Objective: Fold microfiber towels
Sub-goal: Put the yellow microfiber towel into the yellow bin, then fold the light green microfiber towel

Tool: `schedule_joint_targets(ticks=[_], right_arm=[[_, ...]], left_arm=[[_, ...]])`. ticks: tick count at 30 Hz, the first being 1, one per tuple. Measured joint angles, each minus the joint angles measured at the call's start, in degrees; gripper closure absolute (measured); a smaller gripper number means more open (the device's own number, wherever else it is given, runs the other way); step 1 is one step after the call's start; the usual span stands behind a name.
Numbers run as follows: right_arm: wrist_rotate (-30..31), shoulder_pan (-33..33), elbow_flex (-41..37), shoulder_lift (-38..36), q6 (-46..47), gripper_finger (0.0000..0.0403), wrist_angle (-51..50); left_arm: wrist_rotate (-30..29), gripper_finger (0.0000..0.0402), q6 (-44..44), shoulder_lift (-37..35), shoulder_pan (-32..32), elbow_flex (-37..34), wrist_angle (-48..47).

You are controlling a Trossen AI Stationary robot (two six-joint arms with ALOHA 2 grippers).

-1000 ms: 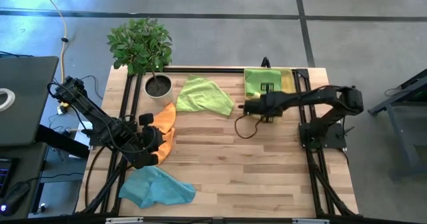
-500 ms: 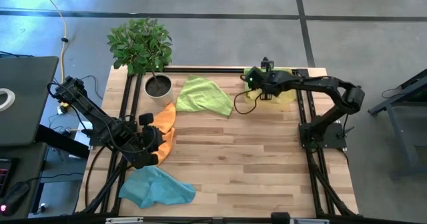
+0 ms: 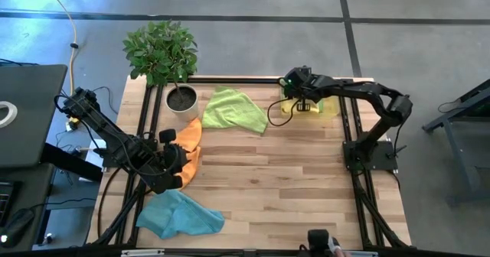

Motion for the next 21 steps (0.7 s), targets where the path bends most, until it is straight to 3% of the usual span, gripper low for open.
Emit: schedule_joint_targets(ticks=[5,9,17,21], right_arm=[[-1.21,-0.11,0.0,1.55,-0.42,0.0315,1.83],[5.61,0.25,0.0,1.48,-0.58,0.028,6.62],[16.96,3.52,2.18,0.89,2.84,0.0274,8.62],[16.27,7.65,3.84,0.89,12.05,0.0274,6.7]], left_arm=[[-0.02,0.0291,0.03,0.0,0.0,0.0,-0.13],[-0.05,0.0291,1.31,0.02,0.19,0.0,-0.13],[-1.33,0.0291,1.53,0.0,3.63,0.0,-0.09],[-1.33,0.0291,3.4,0.0,5.74,0.0,-0.09]])
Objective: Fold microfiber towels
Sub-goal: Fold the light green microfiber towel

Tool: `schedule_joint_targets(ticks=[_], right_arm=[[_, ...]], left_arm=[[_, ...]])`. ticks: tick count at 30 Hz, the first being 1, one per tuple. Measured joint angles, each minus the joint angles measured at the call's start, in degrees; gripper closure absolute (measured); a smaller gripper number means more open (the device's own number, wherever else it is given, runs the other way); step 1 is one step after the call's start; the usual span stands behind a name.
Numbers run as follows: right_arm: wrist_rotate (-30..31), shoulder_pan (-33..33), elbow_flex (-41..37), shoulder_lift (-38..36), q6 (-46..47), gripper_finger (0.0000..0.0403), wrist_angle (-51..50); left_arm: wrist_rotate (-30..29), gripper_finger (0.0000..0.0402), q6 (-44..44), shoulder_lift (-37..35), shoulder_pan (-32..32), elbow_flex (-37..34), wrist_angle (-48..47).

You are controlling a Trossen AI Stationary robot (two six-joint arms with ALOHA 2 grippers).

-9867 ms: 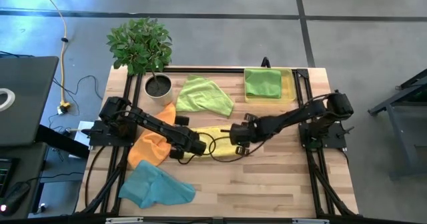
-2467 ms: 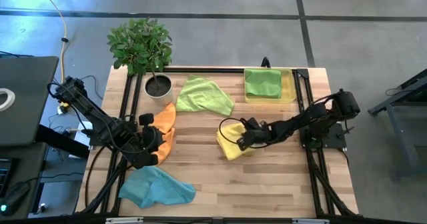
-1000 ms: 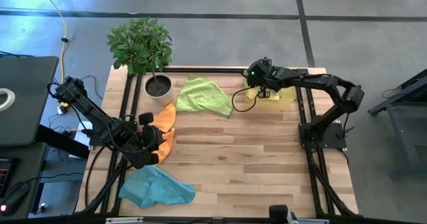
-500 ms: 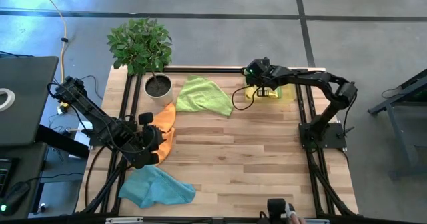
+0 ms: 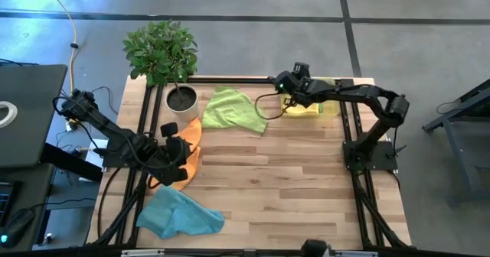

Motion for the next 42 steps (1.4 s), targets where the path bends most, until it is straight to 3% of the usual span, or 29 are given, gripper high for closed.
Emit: schedule_joint_targets(ticks=[4,14,25,36,42], right_arm=[[-5.32,5.39,0.43,-0.02,11.77,0.0274,-2.17],[-27.41,18.84,0.43,-0.01,34.1,0.0274,-0.7],[-28.09,22.97,0.35,4.24,59.8,0.0274,9.05],[-24.62,18.58,0.32,15.95,57.68,0.0274,20.56],[-31.02,15.76,0.43,19.79,59.86,0.0274,20.38]], left_arm=[[0.01,0.0291,1.56,0.01,2.12,0.0,0.02],[2.64,0.0291,1.55,0.0,6.5,0.0,0.04],[5.69,0.0291,-0.22,0.02,7.13,0.0,0.2],[6.51,0.0291,-3.36,0.01,6.93,0.0,0.32],[6.54,0.0291,-3.51,0.01,6.93,0.0,0.33]])
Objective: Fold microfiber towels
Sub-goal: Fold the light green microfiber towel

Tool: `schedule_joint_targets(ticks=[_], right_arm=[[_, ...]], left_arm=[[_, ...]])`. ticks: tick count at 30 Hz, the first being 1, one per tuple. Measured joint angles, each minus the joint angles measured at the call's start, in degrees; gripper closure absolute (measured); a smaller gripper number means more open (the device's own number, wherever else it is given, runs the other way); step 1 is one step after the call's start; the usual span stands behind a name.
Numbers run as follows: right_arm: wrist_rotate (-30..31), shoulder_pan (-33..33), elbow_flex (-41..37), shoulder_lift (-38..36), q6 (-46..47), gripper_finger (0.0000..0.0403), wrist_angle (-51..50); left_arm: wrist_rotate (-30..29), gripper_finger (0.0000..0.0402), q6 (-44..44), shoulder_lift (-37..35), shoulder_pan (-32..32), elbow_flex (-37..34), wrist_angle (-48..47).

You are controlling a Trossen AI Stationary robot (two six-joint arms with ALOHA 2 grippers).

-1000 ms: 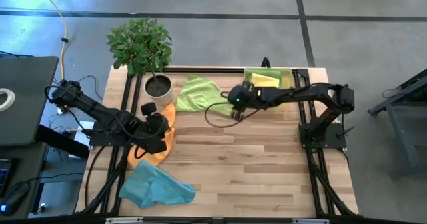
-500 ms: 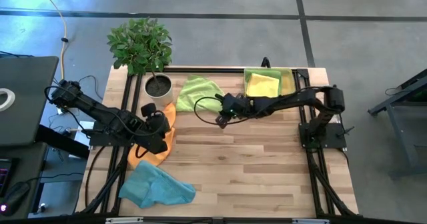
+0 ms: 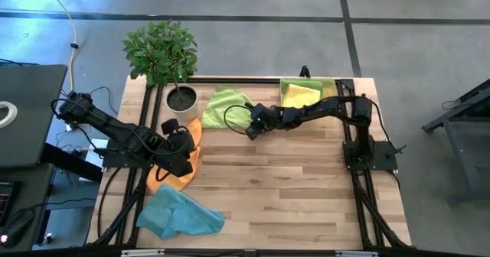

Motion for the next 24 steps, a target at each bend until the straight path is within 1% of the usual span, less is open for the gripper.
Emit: schedule_joint_targets(ticks=[2,4,7,11,14,17,20,24], right_arm=[[-2.62,0.34,0.13,0.09,-0.43,0.0274,-0.62],[-4.02,1.59,0.21,-0.34,-2.89,0.0274,-2.62],[-7.56,4.33,0.21,-1.71,-5.03,0.0274,-8.07],[-14.74,8.53,0.2,-4.04,-5.63,0.0274,-17.16],[-18.32,12.11,-0.01,-6.29,-5.44,0.0274,-23.29],[-18.8,15.36,-0.48,-9.47,-4.85,0.0274,-29.23],[-18.19,18.09,-0.27,-14.61,-3.14,0.0274,-31.98],[-11.56,21.11,-0.27,-19.97,0.39,0.0274,-37.08]], left_arm=[[0.0,0.0291,0.01,0.01,0.0,0.0,0.0],[0.05,0.0291,-0.01,0.01,0.0,0.0,0.0],[1.13,0.0291,0.03,0.01,0.0,-0.01,-0.02],[3.51,0.0291,-0.06,0.01,0.0,0.0,0.0],[4.42,0.0291,-0.07,0.01,0.0,0.0,0.37],[4.48,0.0291,0.01,0.01,0.0,0.0,1.31],[4.48,0.0291,0.11,0.01,0.0,0.0,3.11],[4.46,0.0291,2.27,0.01,0.0,0.0,5.55]])
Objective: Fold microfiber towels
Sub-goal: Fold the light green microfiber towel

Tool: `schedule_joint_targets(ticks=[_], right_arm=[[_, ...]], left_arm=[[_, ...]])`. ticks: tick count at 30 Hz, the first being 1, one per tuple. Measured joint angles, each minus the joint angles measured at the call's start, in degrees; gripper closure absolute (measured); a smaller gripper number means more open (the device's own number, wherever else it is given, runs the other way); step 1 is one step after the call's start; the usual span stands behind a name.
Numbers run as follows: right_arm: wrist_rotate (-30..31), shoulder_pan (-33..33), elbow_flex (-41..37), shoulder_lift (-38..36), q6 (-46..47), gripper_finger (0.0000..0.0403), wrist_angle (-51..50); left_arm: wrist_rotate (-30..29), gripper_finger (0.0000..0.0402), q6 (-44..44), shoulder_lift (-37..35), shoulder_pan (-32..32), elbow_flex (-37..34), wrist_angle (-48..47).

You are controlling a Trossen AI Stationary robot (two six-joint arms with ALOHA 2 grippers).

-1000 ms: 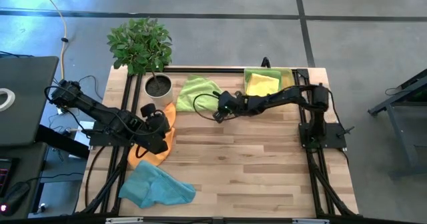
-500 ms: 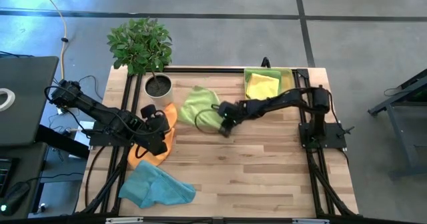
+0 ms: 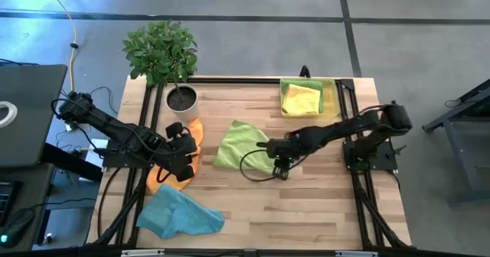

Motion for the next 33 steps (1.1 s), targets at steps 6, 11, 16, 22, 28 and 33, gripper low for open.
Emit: schedule_joint_targets(ticks=[6,11,16,22,28,33], right_arm=[[8.58,0.92,-4.22,-3.78,9.94,0.0274,-2.83],[5.88,-1.96,-13.4,-3.93,15.16,0.0274,6.63],[3.04,-4.39,-20.62,-3.95,17.07,0.0274,18.56],[0.66,-5.21,-24.12,-4.32,18.68,0.0274,24.19],[1.97,-4.29,-23.96,-4.21,17.19,0.0317,23.6],[2.92,-3.85,-23.69,-4.15,15.44,0.0393,23.08]], left_arm=[[0.0,0.0291,4.33,1.32,0.04,0.0,3.7],[0.04,0.0291,7.02,2.76,0.04,0.0,4.86],[0.09,0.0291,8.41,3.65,0.04,0.0,4.87],[0.04,0.0291,8.41,3.63,0.13,0.0,4.89],[-1.82,0.0291,8.41,3.63,1.44,0.0,5.05],[-1.93,0.0291,8.43,3.63,2.99,0.0,5.13]])
